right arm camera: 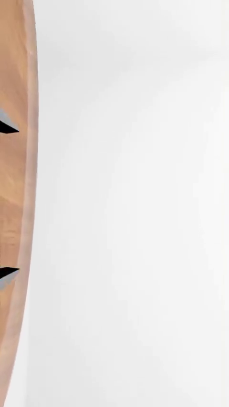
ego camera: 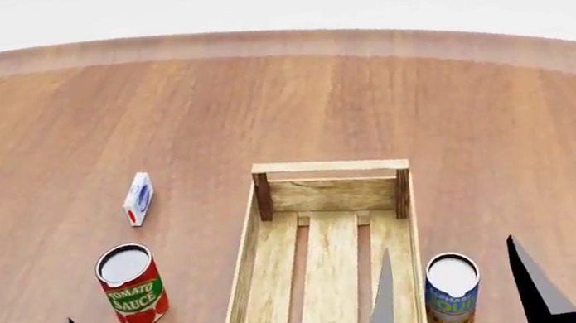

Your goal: Pick up the butter and put it in the tray.

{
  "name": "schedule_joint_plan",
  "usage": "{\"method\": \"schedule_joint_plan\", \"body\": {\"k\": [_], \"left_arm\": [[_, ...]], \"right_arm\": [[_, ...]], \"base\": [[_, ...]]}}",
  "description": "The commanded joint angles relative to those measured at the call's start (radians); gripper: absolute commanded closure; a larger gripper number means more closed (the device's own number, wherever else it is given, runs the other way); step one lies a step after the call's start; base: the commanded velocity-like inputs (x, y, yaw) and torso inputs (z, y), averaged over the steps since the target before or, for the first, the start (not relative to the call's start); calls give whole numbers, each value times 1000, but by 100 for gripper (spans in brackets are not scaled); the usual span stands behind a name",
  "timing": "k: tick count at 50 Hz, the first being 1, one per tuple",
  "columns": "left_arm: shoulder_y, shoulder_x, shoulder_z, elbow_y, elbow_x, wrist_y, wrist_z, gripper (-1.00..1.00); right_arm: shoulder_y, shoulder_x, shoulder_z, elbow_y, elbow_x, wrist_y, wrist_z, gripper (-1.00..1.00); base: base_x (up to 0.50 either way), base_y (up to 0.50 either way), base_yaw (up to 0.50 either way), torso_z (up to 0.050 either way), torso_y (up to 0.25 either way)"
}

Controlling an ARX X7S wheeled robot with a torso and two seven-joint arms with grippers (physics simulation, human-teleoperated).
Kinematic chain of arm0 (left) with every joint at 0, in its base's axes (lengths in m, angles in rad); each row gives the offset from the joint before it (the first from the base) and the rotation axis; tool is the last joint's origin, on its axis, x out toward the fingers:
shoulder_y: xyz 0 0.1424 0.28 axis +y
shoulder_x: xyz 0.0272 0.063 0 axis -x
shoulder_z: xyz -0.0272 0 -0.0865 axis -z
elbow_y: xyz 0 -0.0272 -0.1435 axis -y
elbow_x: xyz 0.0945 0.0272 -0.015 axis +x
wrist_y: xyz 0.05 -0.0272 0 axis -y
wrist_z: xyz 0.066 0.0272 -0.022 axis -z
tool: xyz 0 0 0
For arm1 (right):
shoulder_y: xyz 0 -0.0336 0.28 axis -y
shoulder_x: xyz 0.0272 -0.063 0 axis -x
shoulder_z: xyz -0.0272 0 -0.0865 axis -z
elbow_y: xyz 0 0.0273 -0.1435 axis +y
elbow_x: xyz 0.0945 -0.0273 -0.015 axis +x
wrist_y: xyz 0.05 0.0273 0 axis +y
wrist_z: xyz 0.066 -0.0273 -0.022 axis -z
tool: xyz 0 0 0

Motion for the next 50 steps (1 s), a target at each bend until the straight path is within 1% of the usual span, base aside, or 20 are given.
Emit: {"method": "schedule_joint_plan", "body": {"k": [1,3,5,9,14,16,17,19,22,25,29,32,33,38,40,42,50], "left_arm": [[-5,12,-27,5,-15,-6,22,-100],[-3,10,-21,9,-11,-6,19,-100],[-5,8,-20,10,-11,-7,17,-100],[-7,6,-19,9,-17,-9,13,-100],[-7,1,-15,14,-19,-11,7,-100],[-7,0,-12,12,-17,-9,6,-100],[-7,-1,-11,12,-17,-8,5,-100],[-7,-2,-9,12,-17,-8,3,-100],[-6,-5,-7,8,-18,0,2,-100],[-7,-7,-7,1,-20,2,0,-100],[-7,-10,3,5,-15,-1,-4,-100],[-8,-13,7,7,-17,-2,-4,-100],[-9,-14,7,10,-18,-3,-5,-100],[-9,-17,9,9,-19,-1,-10,-100],[-8,-19,9,9,-20,0,-11,-100],[-10,-19,11,6,-20,1,-13,-100],[-9,-25,13,21,-30,-9,-20,-100]], "right_arm": [[-2,50,23,-88,72,75,-82,-100],[-32,80,32,-110,147,48,-146,-100],[-80,123,25,-114,122,48,-170,-100],[-175,165,71,-132,176,-16,-221,-100],[-255,213,115,-156,233,-53,-265,-100],[-293,261,113,-177,199,-35,-284,-100],[-302,270,112,-181,185,-34,-286,-100],[-340,279,145,-177,254,-72,-317,-100],[-404,315,178,-182,287,-92,-352,-100],[-470,346,209,-187,280,-108,-372,-100],[-538,371,257,-182,318,-145,-408,-100],[-562,379,280,-170,303,-145,-405,-100],[-583,385,301,-167,325,-164,-421,-100],[-618,410,336,-155,327,-151,-426,-100],[-636,425,362,-155,300,-126,-405,-100],[-646,428,379,-147,323,-141,-424,-100],[-689,506,450,-156,356,-74,-457,-100]], "base": [[0,0,0,0,0],[0,0,0,0,0],[0,0,0,0,0],[0,0,0,0,0],[0,0,0,0,0],[0,0,0,0,0],[0,0,0,0,0],[0,0,0,0,0],[0,0,0,0,0],[0,0,0,0,0],[0,0,0,0,0],[0,0,0,0,0],[0,0,0,0,0],[0,0,0,0,0],[0,0,0,0,0],[0,0,0,0,0],[0,0,0,0,0]]}}
